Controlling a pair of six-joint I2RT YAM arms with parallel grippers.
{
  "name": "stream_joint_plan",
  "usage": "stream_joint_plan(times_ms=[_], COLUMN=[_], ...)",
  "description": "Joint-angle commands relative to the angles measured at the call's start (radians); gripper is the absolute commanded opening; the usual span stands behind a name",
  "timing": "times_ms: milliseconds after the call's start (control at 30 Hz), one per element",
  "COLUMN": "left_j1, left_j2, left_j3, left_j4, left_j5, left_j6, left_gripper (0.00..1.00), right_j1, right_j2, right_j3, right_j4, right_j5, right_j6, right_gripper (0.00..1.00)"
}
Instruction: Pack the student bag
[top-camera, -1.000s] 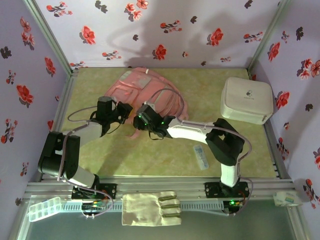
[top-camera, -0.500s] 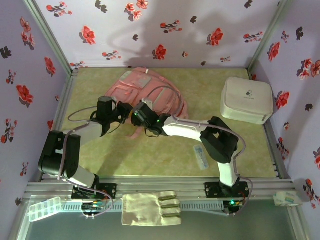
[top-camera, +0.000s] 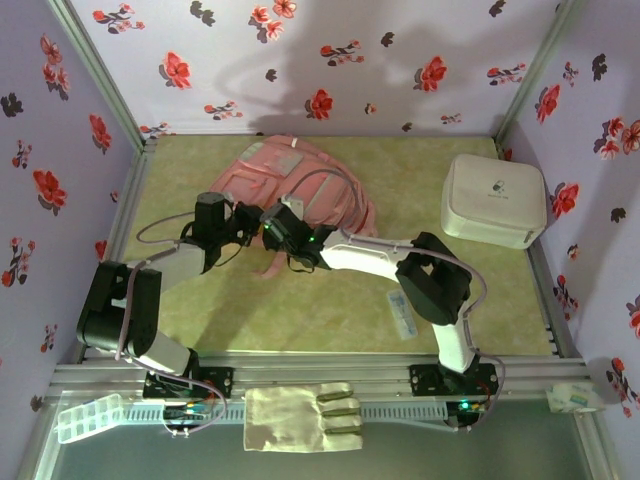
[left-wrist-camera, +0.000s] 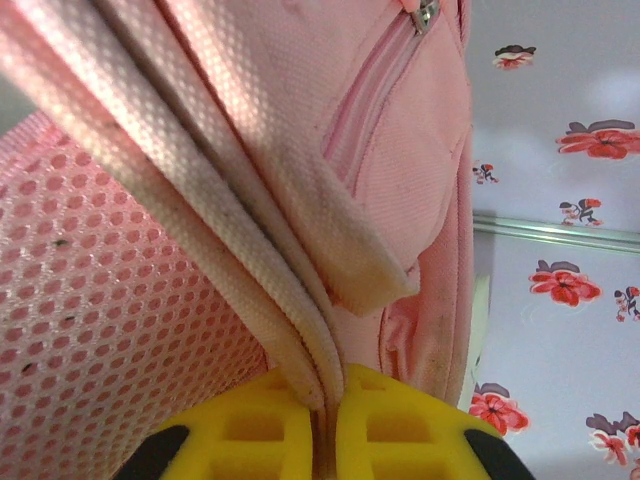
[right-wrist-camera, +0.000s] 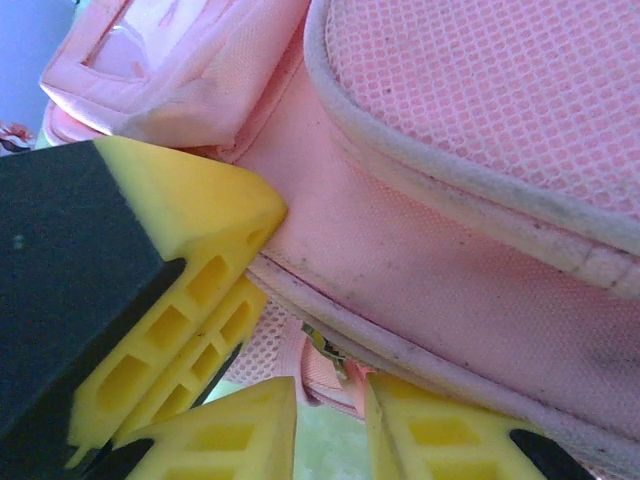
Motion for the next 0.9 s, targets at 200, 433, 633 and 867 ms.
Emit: stream_joint_plan(times_ms=[200,433,633,867], left_j1=[-0.022,-0.021,-0.017,0.000], left_j2=[-0.005,-0.003,0.003,0.003], left_j3=[0.031,0.037,0.043,0.056], left_j4=[0.117,0.119,0.110,0.067], left_j5=[0.110,0.109,0.109,0.110], left_j6=[-0.028,-0.028,-0.020,0.017], left_gripper=[0.01,0.01,0.01,0.01], right_j1=[-0.013,-0.027,-0.029,-0.030], right_j2=[0.052,0.078,0.043,-0.091], right_j3=[0.074,0.110,0.082,-0.094], right_j4=[-0.065,-0.062,-0.075,-0.082], right_j5=[0.132,0.082,0.087,0.116], right_j6=[-0.059,-0.095,-0.089,-0.074], right_gripper=[0.21,0.18,0.12,0.11])
